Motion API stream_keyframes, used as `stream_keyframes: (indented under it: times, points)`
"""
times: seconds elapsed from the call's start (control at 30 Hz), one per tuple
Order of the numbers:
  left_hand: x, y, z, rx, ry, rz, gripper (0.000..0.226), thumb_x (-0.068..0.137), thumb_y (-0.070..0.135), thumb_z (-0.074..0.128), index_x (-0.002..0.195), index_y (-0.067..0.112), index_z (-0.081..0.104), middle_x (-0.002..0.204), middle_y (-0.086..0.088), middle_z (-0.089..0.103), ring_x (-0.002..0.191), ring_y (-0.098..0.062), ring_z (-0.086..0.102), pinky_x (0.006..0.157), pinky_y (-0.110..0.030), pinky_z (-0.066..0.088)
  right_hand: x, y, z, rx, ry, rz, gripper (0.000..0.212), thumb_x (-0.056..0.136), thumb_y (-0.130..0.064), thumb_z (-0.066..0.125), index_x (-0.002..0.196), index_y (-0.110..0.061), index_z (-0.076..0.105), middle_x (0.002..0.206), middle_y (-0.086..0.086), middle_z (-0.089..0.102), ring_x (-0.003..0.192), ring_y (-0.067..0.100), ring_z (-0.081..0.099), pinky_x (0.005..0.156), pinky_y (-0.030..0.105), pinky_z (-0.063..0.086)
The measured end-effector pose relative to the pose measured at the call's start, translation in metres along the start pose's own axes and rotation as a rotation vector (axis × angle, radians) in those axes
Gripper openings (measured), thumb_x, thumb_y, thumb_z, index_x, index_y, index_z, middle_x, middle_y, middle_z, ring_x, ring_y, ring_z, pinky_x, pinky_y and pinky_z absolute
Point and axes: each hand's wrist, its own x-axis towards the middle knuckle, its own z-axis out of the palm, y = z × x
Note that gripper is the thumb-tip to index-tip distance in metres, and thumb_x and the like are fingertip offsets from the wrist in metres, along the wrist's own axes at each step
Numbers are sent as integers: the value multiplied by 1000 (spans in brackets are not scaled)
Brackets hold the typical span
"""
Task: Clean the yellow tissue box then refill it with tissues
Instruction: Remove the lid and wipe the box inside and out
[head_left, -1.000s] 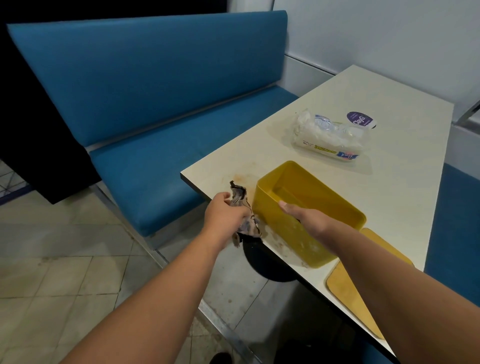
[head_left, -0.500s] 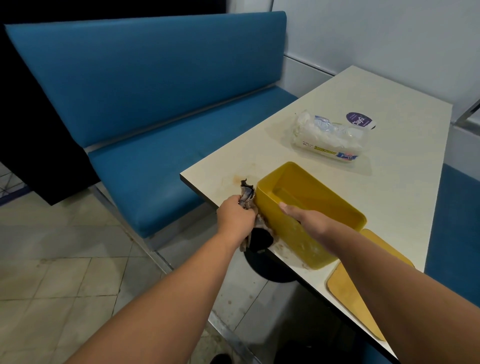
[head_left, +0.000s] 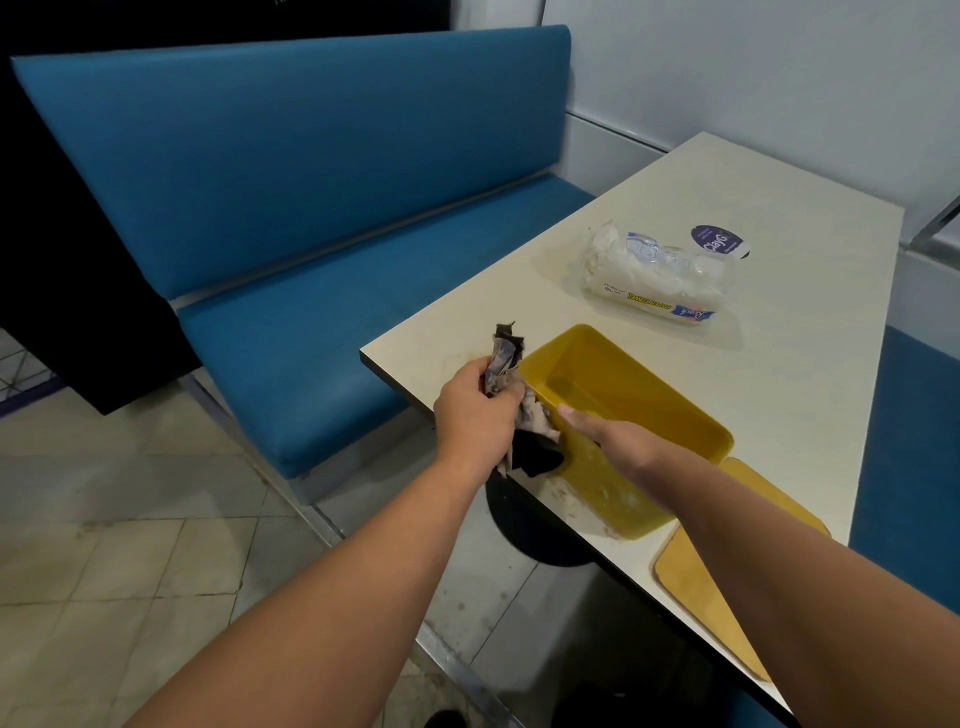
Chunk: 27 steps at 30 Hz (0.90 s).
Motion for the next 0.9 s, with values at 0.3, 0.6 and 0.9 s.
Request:
stream_keyframes:
  times: [0.3,0.6,0.9]
  points:
    - [-10,-23,-29,233,-118,-61,31,93,29,60,124,25,61,112,7,61,98,-13,61,85,-32,54,0,3,-9,31,-83,24,73,89,-68,43,148,-25,36,154,10,36,139,35,35,115,54,25]
    - [-25,-33,2,286,-5,382,30,95,31,61,121,18,68,108,8,65,95,2,55,84,-8,45,-2,12,-13,37,-88,1,82,81,-67,55,147,-20,41,154,10,37,140,34,34,115,56,27]
    - [-23,-36,8,403,-15,446,26,95,32,59,114,18,70,105,5,66,92,-9,60,79,-19,49,-5,11,-10,31,-70,-99,74,86,-65,49,145,-20,44,155,8,35,142,30,31,116,54,23]
